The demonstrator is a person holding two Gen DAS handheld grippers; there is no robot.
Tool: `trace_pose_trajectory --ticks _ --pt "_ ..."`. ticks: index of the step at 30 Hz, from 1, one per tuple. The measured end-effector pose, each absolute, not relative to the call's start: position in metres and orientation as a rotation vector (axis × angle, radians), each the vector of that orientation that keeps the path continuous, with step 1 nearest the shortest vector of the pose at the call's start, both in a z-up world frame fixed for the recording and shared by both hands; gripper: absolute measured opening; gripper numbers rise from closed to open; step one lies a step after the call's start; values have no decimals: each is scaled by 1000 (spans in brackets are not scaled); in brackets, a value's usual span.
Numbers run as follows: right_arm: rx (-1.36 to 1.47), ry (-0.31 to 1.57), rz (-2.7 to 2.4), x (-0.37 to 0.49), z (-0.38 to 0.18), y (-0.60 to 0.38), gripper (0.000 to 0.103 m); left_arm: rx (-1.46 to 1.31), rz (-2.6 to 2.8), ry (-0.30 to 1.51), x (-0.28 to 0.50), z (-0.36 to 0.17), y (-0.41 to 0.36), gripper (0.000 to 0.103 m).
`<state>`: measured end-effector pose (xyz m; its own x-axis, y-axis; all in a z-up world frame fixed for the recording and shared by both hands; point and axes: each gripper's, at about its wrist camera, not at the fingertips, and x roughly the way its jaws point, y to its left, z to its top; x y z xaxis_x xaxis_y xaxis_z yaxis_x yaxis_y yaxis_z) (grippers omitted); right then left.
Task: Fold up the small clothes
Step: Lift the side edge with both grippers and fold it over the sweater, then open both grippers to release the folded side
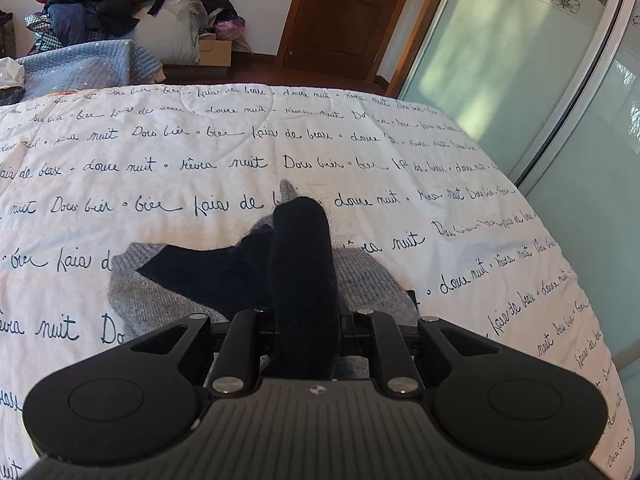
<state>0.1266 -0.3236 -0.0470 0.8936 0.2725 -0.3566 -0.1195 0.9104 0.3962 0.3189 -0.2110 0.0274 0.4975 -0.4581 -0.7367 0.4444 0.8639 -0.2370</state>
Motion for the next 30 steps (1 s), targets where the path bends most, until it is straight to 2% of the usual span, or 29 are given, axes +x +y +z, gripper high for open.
trace_pose_trajectory --ticks 15,18,20,23,30 --pt "553 522 211 127 -75 -354 9 -19 -584 974 322 4 -261 20" --pt "582 537 212 125 -78 -358 9 -51 -625 970 320 7 -268 25" --pt "602 544 211 125 -80 -362 9 -60 -656 962 317 10 -273 36" --pt "624 559 204 124 -82 -368 10 -76 -687 947 312 16 -279 43" --pt "663 582 190 122 -86 -378 13 -63 -685 887 303 31 -273 49"
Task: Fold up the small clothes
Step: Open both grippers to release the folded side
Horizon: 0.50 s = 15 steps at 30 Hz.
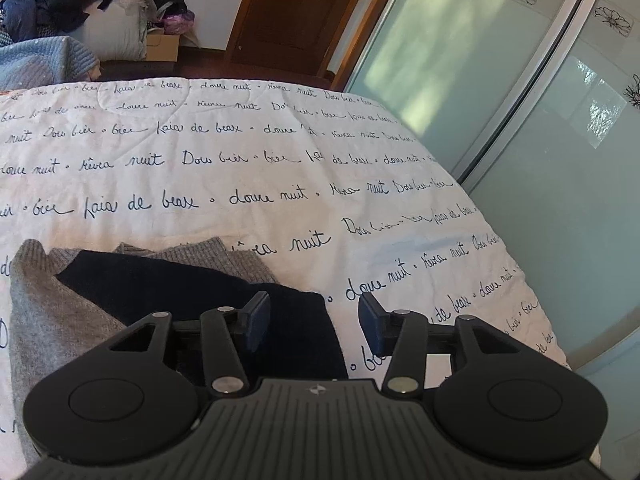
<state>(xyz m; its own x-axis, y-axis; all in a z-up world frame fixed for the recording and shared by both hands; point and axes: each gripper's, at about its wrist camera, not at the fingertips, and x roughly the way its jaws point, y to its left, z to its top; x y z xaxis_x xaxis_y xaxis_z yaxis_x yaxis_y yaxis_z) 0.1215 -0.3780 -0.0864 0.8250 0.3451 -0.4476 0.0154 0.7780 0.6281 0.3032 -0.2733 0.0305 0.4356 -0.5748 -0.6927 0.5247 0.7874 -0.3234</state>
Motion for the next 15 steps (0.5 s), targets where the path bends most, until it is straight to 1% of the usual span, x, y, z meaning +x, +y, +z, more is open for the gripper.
trace_pose_trajectory --ticks 3,5,7,11,15 --pt "673 596 176 121 -88 -381 19 -33 -662 857 300 34 -263 52" --pt "687 594 169 121 -90 -385 27 -24 -641 849 297 34 -255 58" --pt "716 593 173 119 -91 -388 29 -20 -621 845 293 33 -243 62" --pt "812 591 191 117 -96 -399 29 25 -568 820 278 31 -218 67" --pt "948 585 201 118 -106 -412 29 94 -512 796 259 26 -195 70"
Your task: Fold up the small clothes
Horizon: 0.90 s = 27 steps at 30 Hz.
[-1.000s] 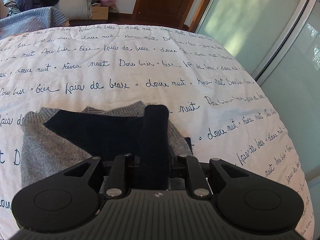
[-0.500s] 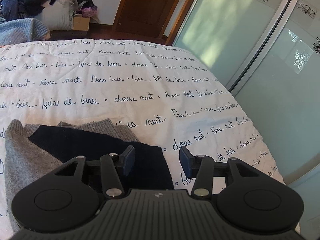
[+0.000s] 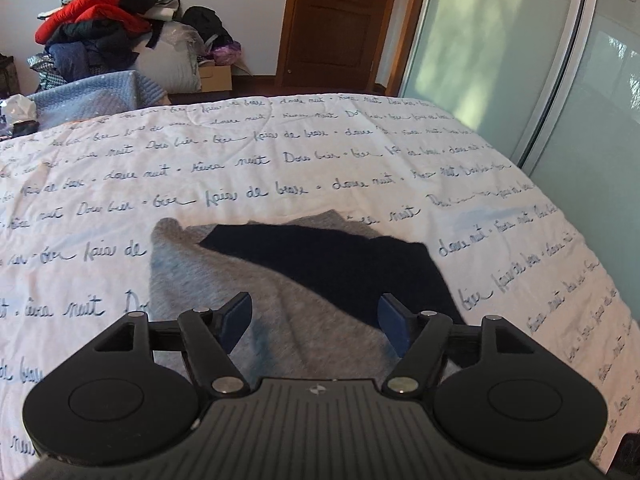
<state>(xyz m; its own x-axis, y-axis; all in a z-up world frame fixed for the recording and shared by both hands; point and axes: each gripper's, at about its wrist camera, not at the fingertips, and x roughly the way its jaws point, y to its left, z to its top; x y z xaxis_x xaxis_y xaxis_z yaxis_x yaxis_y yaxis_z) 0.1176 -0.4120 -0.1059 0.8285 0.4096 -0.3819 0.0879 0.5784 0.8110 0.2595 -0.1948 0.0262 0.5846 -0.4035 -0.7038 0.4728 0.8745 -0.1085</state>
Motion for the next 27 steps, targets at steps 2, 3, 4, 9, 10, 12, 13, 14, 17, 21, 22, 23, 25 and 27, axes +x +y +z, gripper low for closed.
trace_pose_trajectory --ticks 2,3,4,9,10,12,13,14,17,21,22,23,25,27 --pt "983 580 206 118 -109 -416 29 104 -492 796 251 23 -184 75" --pt "990 577 203 117 -109 -417 29 102 -484 798 247 21 -178 77" --pt "996 573 201 117 -109 -418 29 100 -479 800 243 18 -173 79" --pt "988 550 203 113 -111 -417 24 89 -435 817 228 5 -152 81" --pt "981 552 199 111 -111 -417 20 94 -429 819 226 3 -150 81" --pt "984 557 193 110 -112 -418 18 112 -421 814 221 0 -144 81" --pt "986 557 190 111 -113 -418 17 124 -416 808 219 -1 -143 81" --pt "983 557 184 110 -113 -419 16 134 -411 803 217 -1 -141 81" --pt "972 557 176 108 -112 -419 16 157 -405 794 213 -3 -136 81" --pt "944 586 179 109 -111 -420 16 169 -398 780 210 -3 -129 83" --pt "931 593 176 108 -110 -420 16 171 -397 778 210 -3 -128 84" --pt "910 600 176 107 -108 -419 16 171 -398 776 210 -3 -126 86" --pt "857 604 183 103 -101 -419 20 168 -397 772 211 -4 -122 86" --pt "811 597 184 98 -92 -421 32 152 -400 766 213 -4 -115 87"
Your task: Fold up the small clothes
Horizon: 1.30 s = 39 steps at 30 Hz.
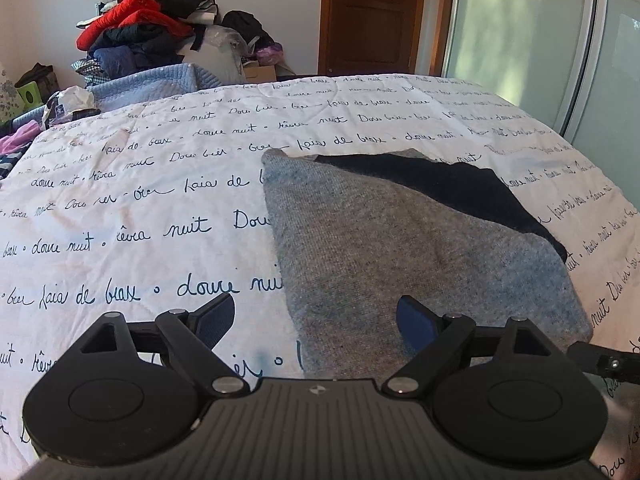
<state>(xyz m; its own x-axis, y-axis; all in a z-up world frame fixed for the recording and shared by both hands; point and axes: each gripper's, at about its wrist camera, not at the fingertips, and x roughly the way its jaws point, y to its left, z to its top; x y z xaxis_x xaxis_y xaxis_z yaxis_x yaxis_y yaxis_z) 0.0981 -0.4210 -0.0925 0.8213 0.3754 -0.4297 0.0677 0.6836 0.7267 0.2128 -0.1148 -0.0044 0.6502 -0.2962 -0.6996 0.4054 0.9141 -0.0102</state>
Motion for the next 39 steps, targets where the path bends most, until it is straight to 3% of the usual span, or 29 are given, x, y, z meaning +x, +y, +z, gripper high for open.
trace_pose_trajectory --ticks 2,4,11,16,23,30,33,35,36,37,38,39 --pt "785 570 193 93 -84 -426 63 111 -418 760 216 -6 -104 88" --pt "762 540 183 91 -75 -433 76 34 -426 775 223 -9 -90 89" --pt "699 570 157 127 -67 -454 76 -262 -520 927 255 -34 -54 89" --pt "882 660 225 161 -97 -469 77 -375 -617 958 261 -50 -48 92" --pt "967 657 301 198 -102 -470 85 -519 -731 979 282 -60 -60 92" --pt "846 690 395 242 -96 -443 93 -504 -785 947 290 -70 -92 93" --pt "786 710 436 253 -94 -430 93 -506 -797 929 288 -73 -92 86" --pt "753 715 444 253 -92 -425 87 -489 -778 940 289 -75 -90 58" --pt "746 716 445 252 -92 -424 79 -493 -775 950 290 -77 -86 53" --pt "756 728 437 252 -94 -425 53 -513 -777 956 291 -79 -82 46" --pt "788 748 424 253 -99 -428 36 -531 -774 958 292 -80 -79 41" --pt "833 751 428 253 -105 -434 33 -536 -769 957 291 -80 -78 39"
